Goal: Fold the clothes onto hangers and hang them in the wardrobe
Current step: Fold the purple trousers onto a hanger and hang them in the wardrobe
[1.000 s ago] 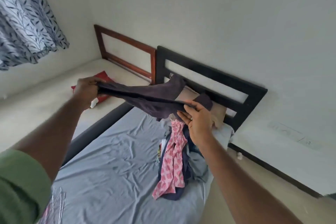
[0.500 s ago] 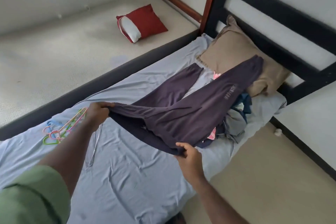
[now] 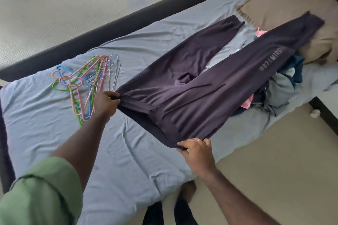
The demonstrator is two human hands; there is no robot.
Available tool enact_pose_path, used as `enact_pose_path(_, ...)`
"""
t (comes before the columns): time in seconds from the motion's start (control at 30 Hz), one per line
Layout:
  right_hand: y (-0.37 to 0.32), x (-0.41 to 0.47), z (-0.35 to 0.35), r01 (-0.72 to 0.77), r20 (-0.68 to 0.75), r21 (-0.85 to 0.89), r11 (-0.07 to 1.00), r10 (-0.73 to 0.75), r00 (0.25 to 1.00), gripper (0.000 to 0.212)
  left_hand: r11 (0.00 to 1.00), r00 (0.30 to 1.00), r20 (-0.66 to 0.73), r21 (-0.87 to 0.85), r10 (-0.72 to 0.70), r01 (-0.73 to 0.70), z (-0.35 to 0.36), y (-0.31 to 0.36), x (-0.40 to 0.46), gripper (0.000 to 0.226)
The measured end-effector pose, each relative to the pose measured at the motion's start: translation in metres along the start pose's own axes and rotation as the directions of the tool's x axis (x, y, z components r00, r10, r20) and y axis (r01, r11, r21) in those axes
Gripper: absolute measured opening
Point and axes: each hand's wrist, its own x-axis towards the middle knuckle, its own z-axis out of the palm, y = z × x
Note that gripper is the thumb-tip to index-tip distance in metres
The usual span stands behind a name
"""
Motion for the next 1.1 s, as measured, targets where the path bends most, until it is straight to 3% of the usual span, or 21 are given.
enact_pose_path(0.3, -0.055, -0.014, 0.106, -0.008, 0.357, 0.148, 0.989, -0.046, 0.933, 0.029, 0.987, 1.000, 0.009, 0.159, -0.018, 0.016, -0.022, -0.119, 0.047, 0.026)
enact_pose_path(0.47, -0.075, -0.011, 0.146, 0.011, 0.465, 0.124, 0.992, -0.068, 0.882, 0.031, 0.968, 0.996, 0.026, 0.240, -0.083, 0.074, -0.031, -0.180, 0.056, 0.036)
enact_pose_path(0.63, -0.082, -0.020, 0.173, 0.091, 0.681, -0.018, 0.996, -0.054, 0.730, 0.035, 0.963, 0.991, 0.109, 0.265, -0.083, 0.052, -0.019, -0.203, 0.033, 0.055)
enact_pose_path(0.73, -0.078, -0.022, 0.178, -0.010, 0.625, -0.017, 1.000, 0.018, 0.781, 0.032, 0.951, 0.978, 0.197, 0.308, -0.067, 0.003, -0.003, -0.213, 0.009, 0.039)
enact_pose_path(0.83, -0.074, -0.016, 0.174, -0.016, 0.648, -0.014, 1.000, 0.021, 0.762, 0.029, 0.902, 0.853, 0.483, 0.430, -0.197, -0.036, 0.014, -0.236, -0.007, 0.033)
enact_pose_path(0.9, -0.073, -0.005, 0.168, 0.009, 0.671, 0.005, 1.000, -0.010, 0.741, 0.024, 0.885, 0.798, 0.549, 0.464, -0.246, -0.047, 0.020, -0.247, -0.013, 0.031)
enact_pose_path(1.1, -0.070, 0.069, 0.130, -0.044, 0.453, -0.019, 0.999, 0.048, 0.890, 0.011, 0.929, 0.880, 0.466, 0.359, -0.092, -0.092, 0.017, -0.222, -0.007, 0.019)
